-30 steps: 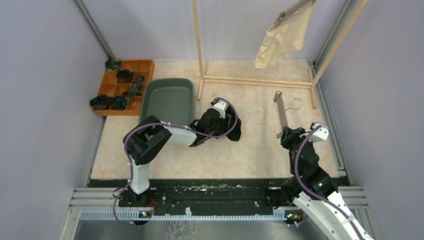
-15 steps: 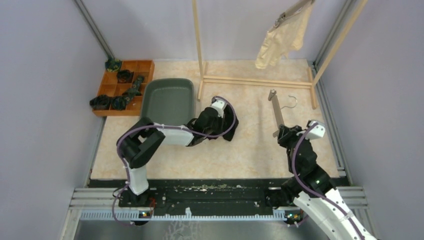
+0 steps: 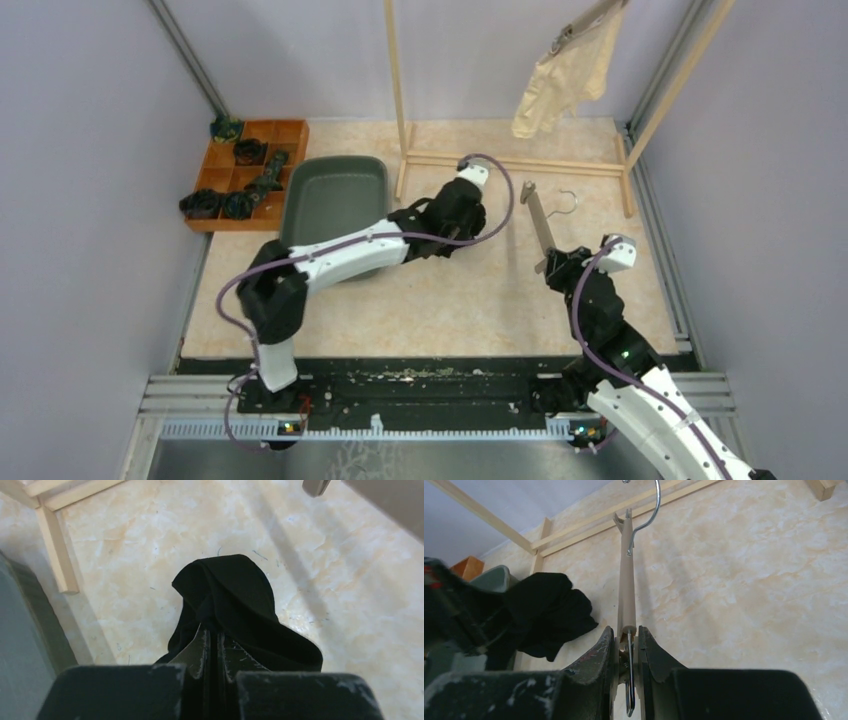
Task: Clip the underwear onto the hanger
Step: Flatten out the underwear at the center of the board.
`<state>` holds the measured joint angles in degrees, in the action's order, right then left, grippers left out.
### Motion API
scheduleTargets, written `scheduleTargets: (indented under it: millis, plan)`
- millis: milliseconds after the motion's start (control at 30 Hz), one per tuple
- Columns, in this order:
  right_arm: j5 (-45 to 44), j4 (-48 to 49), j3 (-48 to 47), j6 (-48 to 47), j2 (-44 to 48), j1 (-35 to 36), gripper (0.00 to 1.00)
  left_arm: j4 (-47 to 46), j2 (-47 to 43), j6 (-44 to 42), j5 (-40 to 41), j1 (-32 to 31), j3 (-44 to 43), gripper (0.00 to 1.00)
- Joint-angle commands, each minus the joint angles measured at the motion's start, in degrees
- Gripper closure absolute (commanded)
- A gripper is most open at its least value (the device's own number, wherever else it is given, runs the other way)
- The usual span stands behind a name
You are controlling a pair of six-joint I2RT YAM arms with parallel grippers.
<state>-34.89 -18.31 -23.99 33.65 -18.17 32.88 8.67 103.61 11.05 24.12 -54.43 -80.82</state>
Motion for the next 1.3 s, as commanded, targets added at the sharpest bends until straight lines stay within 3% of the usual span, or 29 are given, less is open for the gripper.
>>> scheduleTargets:
  millis: [0,100,300,533,967,1267]
  plan:
    - [0.2,4.7,-0.8,0.6,0.2,0.3,1.00,22.2,14.5,0.4,7.7,-1.8,-9.2,1.00]
    - [0.2,4.5,-0.8,0.6,0.2,0.3,1.00,23.5,19.7,2.6,10.8,-3.4,-10.2,1.00]
    - [-0.4,4.0,-0.7,0.4,0.8,0.2,1.00,15.1,13.8,5.3,7.0,-4.1,0.5,1.00]
    - [-0.6,3.8,-0.7,0.4,0.9,0.2,1.00,13.1,10.0,8.1,10.5,-5.5,7.1,1.00]
    - [-0.5,4.3,-0.6,0.3,0.2,0.2,1.00,17.7,5.6,6.3,18.1,-6.0,6.9,1.00]
    - [-1.6,3.3,-1.8,-0.4,0.4,0.2,1.00,35.1,10.0,5.3,31.3,-6.1,-3.9,1.00]
